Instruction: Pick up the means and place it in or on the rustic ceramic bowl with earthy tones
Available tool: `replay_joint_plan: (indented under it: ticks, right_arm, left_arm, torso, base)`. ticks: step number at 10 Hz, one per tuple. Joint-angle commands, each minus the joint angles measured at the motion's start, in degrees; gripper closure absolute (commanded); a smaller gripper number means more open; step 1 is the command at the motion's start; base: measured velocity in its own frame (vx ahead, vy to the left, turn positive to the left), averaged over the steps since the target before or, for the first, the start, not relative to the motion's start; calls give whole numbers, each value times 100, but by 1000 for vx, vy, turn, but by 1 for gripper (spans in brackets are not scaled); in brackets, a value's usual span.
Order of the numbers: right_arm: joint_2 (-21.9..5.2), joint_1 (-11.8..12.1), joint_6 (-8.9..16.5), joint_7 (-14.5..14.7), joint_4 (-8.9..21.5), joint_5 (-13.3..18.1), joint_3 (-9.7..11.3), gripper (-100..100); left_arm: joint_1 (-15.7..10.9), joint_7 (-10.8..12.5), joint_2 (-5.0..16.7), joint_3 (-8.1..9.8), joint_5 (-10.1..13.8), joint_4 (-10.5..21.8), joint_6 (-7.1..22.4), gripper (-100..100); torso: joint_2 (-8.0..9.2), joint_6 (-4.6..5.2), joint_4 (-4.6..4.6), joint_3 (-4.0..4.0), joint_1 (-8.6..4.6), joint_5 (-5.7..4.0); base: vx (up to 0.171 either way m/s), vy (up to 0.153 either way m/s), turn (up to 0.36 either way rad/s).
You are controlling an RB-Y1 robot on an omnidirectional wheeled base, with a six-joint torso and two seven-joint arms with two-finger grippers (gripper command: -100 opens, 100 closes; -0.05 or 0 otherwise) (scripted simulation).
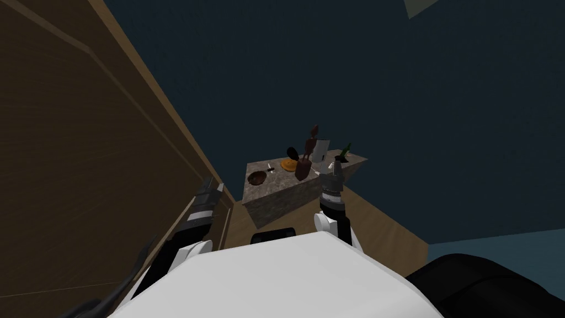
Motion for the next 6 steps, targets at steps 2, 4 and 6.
replay_joint_plan:
  ticks: [2, 4, 6]
  right_arm:
    - [0, 1, 0, 0, 0, 0, 0, 0]
    - [0, 0, 0, 0, 0, 0, 0, 0]
    - [0, 1, 0, 0, 0, 0, 0, 0]
  left_arm:
    - [84, 56, 237, -14, 298, 278, 339, -100]
    - [166, 112, 425, -6, 511, 489, 521, -100]
    - [250, 170, 628, 6, 734, 722, 717, -100]
  torso:
    - [-14, -1, -2, -7, -4, -1]
    - [-19, 0, -4, -11, -7, -1]
    - [-25, 1, -5, -14, -12, -2]
  base:
    - [-48, 31, -67]
    - [-53, 25, -113]
    - [-34, 16, -105]
